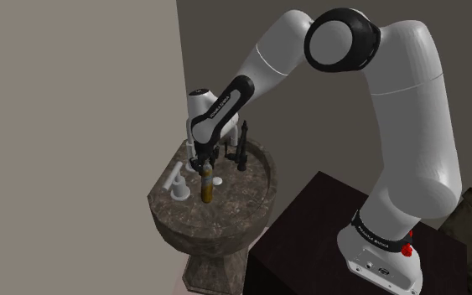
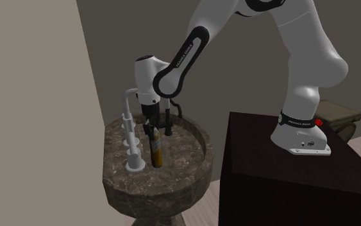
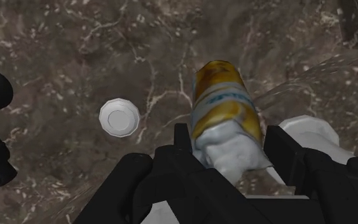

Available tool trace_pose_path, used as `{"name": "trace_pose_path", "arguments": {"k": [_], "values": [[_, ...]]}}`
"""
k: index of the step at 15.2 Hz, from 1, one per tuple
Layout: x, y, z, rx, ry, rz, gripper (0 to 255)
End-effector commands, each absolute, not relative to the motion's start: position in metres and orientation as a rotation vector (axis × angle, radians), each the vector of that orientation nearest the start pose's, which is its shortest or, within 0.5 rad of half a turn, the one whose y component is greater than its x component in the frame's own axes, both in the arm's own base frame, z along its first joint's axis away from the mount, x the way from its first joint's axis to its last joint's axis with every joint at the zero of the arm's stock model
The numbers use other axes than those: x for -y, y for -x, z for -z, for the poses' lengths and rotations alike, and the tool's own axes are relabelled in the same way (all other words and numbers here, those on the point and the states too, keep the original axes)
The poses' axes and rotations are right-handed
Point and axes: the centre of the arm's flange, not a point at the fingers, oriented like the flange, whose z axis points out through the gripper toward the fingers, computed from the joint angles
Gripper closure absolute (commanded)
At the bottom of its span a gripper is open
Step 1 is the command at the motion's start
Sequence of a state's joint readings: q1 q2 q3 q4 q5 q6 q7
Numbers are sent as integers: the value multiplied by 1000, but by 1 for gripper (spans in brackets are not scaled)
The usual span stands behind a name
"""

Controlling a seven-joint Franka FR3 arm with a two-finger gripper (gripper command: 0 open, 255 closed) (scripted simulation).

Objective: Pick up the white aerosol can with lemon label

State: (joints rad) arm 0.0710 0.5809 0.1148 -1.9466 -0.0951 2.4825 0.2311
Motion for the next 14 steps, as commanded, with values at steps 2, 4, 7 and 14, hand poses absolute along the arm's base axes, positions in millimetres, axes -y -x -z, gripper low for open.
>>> {"name": "trace_pose_path", "arguments": {"k": [2, 4, 7, 14], "values": [[-112, -604, -191, 21, 3143, -63, 255], [-112, -604, -202, 21, 3143, -63, 255], [-112, -604, -218, 21, 3143, -63, 255], [-112, -604, -250, 21, 3143, -63, 255]]}}
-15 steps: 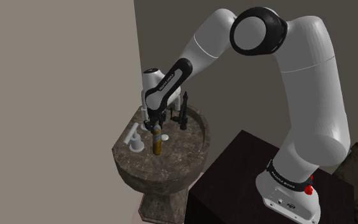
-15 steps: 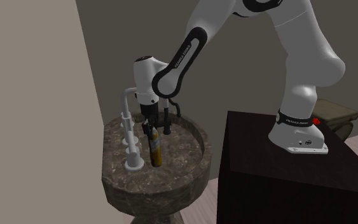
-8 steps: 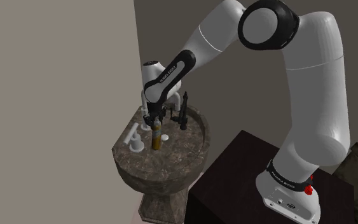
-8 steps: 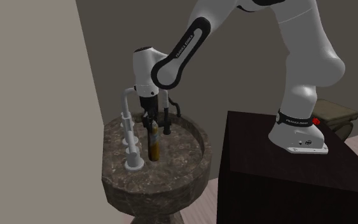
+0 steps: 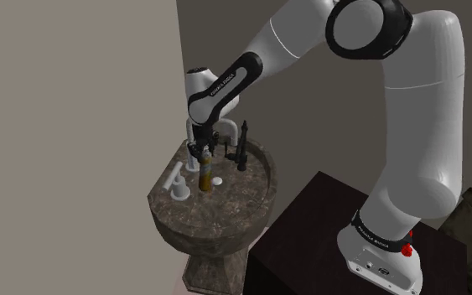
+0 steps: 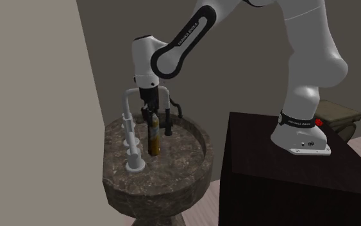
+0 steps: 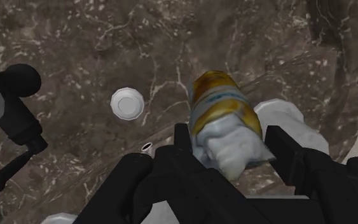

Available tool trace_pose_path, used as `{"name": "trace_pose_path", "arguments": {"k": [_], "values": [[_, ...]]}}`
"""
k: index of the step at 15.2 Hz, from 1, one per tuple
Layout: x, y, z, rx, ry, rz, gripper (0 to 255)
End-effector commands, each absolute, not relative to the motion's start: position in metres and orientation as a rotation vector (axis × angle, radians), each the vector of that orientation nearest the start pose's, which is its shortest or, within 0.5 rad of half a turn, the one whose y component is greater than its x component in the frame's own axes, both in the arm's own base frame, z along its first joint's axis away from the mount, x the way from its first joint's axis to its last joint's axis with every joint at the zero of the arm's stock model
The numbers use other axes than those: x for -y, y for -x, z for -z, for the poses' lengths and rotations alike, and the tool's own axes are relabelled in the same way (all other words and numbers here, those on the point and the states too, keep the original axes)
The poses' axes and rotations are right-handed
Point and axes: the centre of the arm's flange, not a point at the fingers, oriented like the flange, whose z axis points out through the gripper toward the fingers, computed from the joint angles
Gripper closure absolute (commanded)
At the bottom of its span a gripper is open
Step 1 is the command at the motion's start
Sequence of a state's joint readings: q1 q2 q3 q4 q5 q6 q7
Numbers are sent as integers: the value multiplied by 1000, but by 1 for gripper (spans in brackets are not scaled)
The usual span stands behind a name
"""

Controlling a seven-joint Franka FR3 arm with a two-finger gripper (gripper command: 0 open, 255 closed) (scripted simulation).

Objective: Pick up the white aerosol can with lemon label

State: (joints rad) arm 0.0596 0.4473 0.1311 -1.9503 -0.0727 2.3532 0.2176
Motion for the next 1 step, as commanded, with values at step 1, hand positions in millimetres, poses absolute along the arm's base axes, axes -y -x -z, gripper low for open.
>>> {"name": "trace_pose_path", "arguments": {"k": [1], "values": [[-112, -604, -250, 21, 3143, -63, 255]]}}
